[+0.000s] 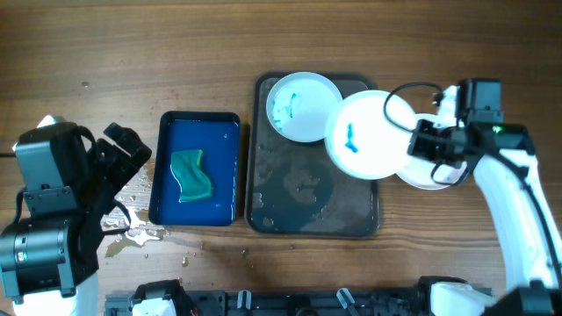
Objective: Clean dirty plates on tray and stack at the side
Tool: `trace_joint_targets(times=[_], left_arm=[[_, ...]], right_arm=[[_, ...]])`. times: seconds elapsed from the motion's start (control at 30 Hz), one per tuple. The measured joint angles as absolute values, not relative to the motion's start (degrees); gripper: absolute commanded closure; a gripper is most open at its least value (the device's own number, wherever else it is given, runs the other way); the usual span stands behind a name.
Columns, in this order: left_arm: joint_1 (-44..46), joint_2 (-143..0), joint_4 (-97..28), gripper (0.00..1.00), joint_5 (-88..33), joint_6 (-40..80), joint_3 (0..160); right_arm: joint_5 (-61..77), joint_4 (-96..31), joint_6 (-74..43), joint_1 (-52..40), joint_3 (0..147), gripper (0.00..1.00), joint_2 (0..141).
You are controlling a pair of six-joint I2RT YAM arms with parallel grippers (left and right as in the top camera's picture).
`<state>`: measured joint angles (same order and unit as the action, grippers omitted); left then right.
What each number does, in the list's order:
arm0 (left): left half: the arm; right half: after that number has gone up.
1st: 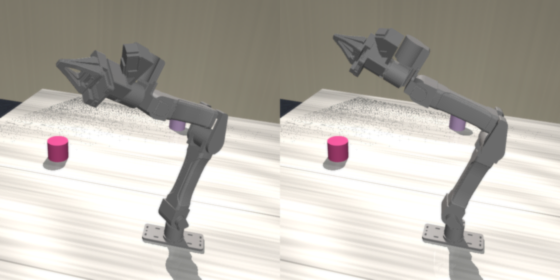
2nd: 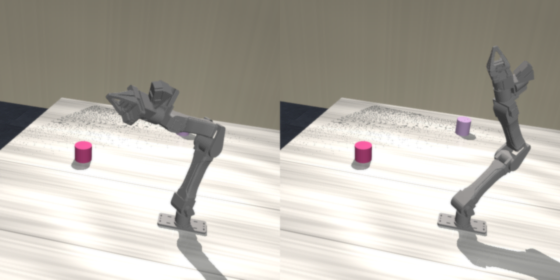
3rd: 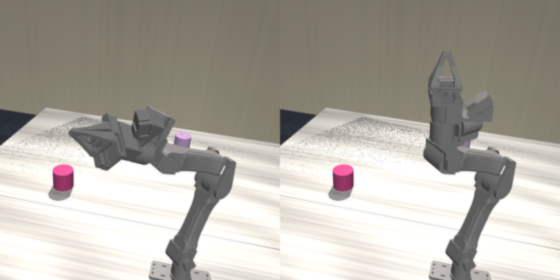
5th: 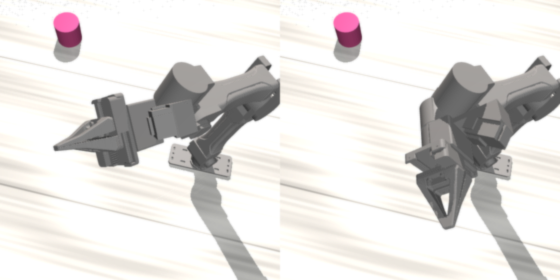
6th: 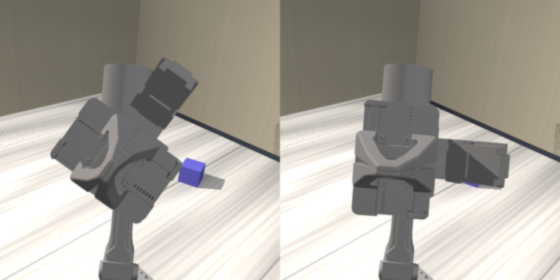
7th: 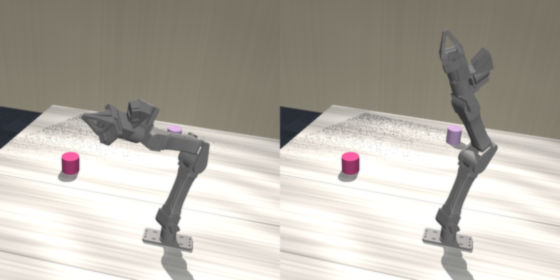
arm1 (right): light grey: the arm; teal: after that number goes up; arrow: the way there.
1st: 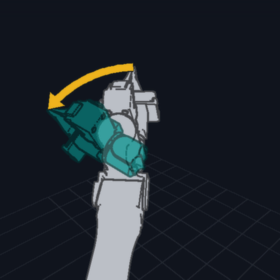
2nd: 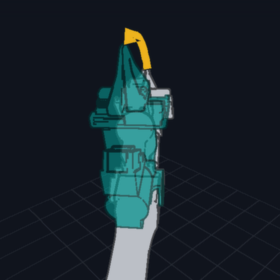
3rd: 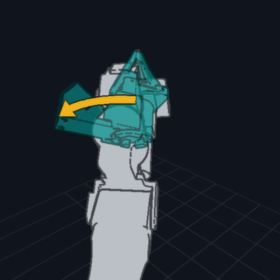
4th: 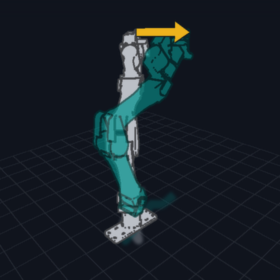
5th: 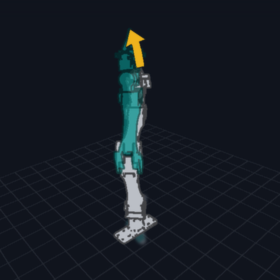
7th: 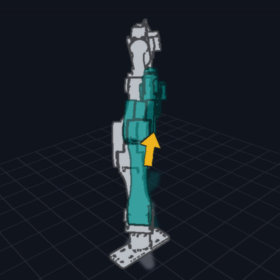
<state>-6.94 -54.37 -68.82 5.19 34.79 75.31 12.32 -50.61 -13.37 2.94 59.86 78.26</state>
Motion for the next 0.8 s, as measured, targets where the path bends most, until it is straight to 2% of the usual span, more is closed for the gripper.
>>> trace_joint_targets(times=[0.13,0.23,0.27,0.33,0.4,0.43,0.5,0.57,0.6,0.63,0.7,0.8], left_arm=[[-6.9,-54.4,-68.8,0.00,5.2,34.8,75.3],[-6.9,-54.4,-68.8,0.00,5.2,34.8,75.3],[-6.9,-54.4,-68.8,0.00,4.9,34.8,75.3],[-6.9,-54.4,-68.6,0.00,2.0,34.9,75.3],[-6.9,-54.5,-68.2,0.00,-3.2,34.8,75.3],[-6.8,-55.3,-68.6,0.12,-6.0,34.4,75.3],[-5.3,-58.4,-72.3,0.27,-7.8,31.9,75.6],[-2.9,-64.1,-74.9,0.32,-8.0,29.8,75.5],[-2.0,-67.3,-76.0,0.40,-7.1,29.1,75.2],[-1.2,-70.2,-76.2,0.42,-6.2,28.9,74.3],[-0.4,-77.3,-73.3,0.50,-4.8,28.9,70.2],[-0.5,-88.1,-63.2,0.53,-4.1,29.2,62.3]], right_arm=[[13.5,-49.2,-19.6,-6.8,53.2,0.96,79.5],[15.1,-43.1,-25.8,-9.5,46.1,0.96,84.3],[17.2,-41.2,-27.2,-10.3,44.0,0.89,86.0],[18.5,-38.2,-27.4,-10.8,43.5,0.61,87.4],[19.3,-36.8,-24.5,-10.8,43.7,0.59,87.6],[19.2,-37.4,-22.1,-10.8,44.4,0.59,87.5],[18.8,-39.4,-19.2,-10.8,46.3,0.61,85.6],[17.9,-40.0,-16.7,-10.8,49.0,0.63,80.9],[17.7,-40.1,-16.0,-10.8,49.8,0.64,78.3],[17.7,-40.3,-15.2,-10.8,50.3,0.64,75.2],[17.5,-41.8,-14.8,-10.8,50.5,0.64,73.9],[17.3,-44.8,-14.8,-10.8,50.5,0.65,73.9]])
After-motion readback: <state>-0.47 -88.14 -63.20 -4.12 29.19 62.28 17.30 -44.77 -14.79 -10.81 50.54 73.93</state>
